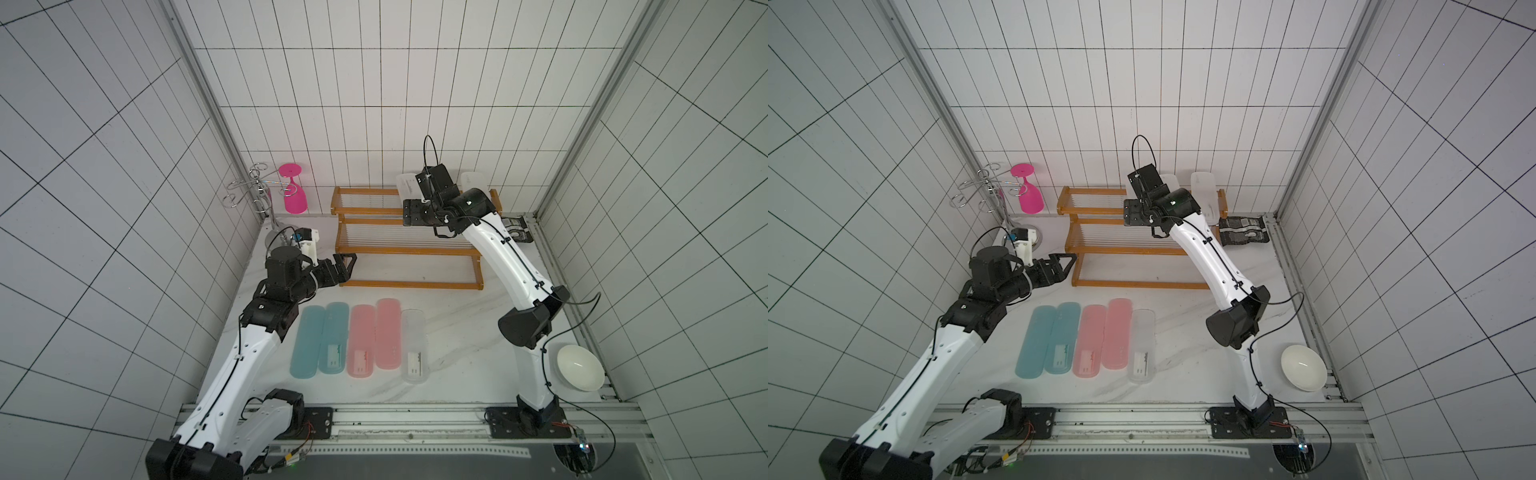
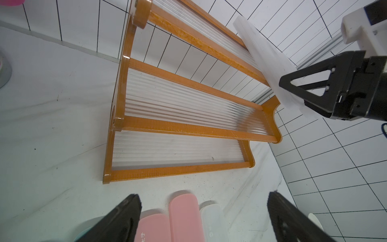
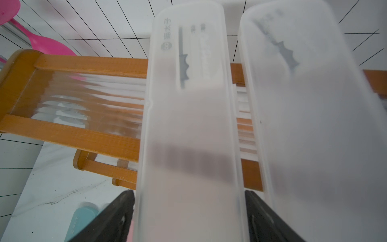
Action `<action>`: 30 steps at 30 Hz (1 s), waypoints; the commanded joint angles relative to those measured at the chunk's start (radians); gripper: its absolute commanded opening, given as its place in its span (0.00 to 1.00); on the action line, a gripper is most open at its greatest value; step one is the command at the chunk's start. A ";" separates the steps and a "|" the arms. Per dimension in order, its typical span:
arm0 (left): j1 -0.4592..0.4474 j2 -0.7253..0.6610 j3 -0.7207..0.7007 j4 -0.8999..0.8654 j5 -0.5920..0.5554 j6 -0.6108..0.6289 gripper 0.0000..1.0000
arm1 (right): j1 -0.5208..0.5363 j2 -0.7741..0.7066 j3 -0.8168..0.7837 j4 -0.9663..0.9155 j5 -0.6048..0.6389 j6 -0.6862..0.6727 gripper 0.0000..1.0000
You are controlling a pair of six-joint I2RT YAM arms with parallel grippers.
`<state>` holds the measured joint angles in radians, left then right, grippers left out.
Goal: Place the pencil cases on the shelf according to color
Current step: Place the pencil case on the shelf.
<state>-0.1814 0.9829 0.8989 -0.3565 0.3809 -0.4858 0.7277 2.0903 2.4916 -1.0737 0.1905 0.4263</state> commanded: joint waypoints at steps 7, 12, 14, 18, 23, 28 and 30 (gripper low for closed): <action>0.015 -0.007 -0.002 0.011 0.012 0.004 0.98 | -0.007 0.010 0.049 0.016 -0.066 0.036 0.88; 0.019 -0.008 -0.005 0.015 0.004 0.005 0.98 | -0.009 -0.029 0.104 0.034 -0.074 0.039 0.93; 0.019 -0.010 -0.012 0.006 -0.025 0.011 0.98 | -0.012 -0.070 0.094 0.036 -0.060 0.043 0.96; 0.018 0.025 -0.005 0.020 -0.044 0.019 0.98 | -0.014 -0.171 0.042 0.040 -0.042 0.036 0.98; 0.019 0.056 0.023 -0.039 -0.136 0.032 0.99 | -0.013 -0.362 -0.169 0.043 -0.041 0.049 0.96; 0.009 0.063 0.041 -0.073 -0.083 0.013 0.98 | 0.001 -0.637 -0.577 0.090 -0.014 0.074 0.96; -0.009 0.047 0.051 -0.115 -0.119 -0.005 0.98 | 0.008 -0.748 -0.736 0.111 -0.025 0.086 0.96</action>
<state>-0.1738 1.0466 0.9092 -0.4194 0.2905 -0.4782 0.7235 1.4239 1.9137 -0.9798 0.1532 0.4862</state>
